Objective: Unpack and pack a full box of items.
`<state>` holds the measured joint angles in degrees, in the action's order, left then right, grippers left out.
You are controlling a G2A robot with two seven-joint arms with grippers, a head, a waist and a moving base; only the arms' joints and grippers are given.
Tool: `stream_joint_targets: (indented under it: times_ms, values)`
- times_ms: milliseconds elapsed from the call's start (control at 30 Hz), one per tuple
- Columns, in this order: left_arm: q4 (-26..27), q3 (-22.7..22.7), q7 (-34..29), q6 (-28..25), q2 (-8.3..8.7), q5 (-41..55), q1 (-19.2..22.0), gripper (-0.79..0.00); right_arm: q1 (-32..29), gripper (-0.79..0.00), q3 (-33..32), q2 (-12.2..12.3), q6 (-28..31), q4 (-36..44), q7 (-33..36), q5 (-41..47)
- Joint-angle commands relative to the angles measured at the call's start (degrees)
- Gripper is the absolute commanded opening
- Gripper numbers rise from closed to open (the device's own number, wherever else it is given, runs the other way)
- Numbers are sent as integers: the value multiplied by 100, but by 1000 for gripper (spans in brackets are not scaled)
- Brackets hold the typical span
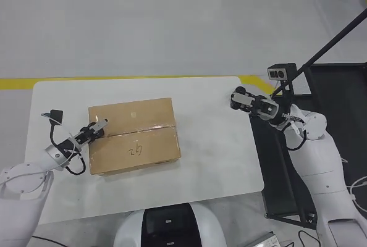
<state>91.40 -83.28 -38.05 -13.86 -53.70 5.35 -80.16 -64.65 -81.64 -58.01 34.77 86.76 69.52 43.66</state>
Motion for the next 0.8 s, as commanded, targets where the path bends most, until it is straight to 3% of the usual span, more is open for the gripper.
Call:
stream_joint_targets:
  times_ms: [0, 333, 600, 767]
  values:
    - [8, 39, -4, -4, -10, 10, 30, 0, 156, -785, 297, -45, 18, -55, -17, 33]
    - [272, -530, -192, -438, -9, 1317, -205, 0, 762, -785, 1229, -245, 226, -508, -226, 131]
    - [417, -932, -1026, -290, 59, 1653, -459, 0, 961, -785, 1486, -303, 292, -674, -291, 156]
    - [255, -968, -1334, -165, 96, 1262, -428, 0, 1079, -785, 1647, -339, 308, -812, -308, 180]
